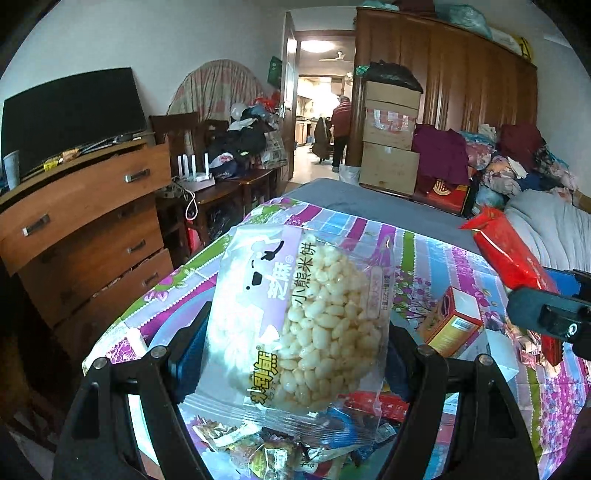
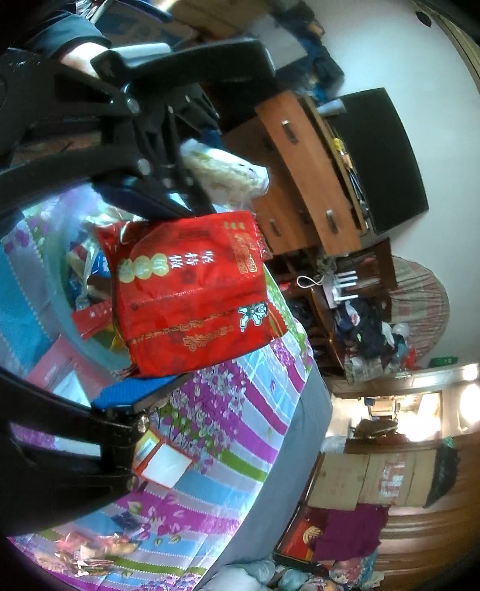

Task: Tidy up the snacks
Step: 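Open both grippers to drop the red and white bags into the clear bowl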

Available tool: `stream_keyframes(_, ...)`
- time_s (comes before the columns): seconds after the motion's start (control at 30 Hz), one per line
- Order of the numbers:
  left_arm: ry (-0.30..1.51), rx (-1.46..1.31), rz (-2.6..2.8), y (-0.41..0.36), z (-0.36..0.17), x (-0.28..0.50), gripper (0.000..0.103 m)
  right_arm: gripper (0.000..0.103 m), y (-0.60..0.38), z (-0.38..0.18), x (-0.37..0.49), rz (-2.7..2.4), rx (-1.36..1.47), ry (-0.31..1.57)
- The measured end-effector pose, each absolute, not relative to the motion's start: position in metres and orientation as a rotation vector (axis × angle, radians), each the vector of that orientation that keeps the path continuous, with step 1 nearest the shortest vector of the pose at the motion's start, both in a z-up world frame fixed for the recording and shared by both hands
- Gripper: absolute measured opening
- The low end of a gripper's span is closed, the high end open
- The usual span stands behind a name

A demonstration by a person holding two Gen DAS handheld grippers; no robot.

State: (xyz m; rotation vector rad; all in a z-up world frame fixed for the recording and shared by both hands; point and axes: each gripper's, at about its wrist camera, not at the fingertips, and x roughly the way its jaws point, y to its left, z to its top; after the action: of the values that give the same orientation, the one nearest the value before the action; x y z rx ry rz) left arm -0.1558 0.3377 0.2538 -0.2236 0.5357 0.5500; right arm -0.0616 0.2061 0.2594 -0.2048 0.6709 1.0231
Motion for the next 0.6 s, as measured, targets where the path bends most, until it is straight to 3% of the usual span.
stream_keyframes(0.6,0.545,-0.257,0.564,0.36,0.244,-0.158,0.08,0.076,0.235,0.249,-0.059,1.022,-0.228,0.715)
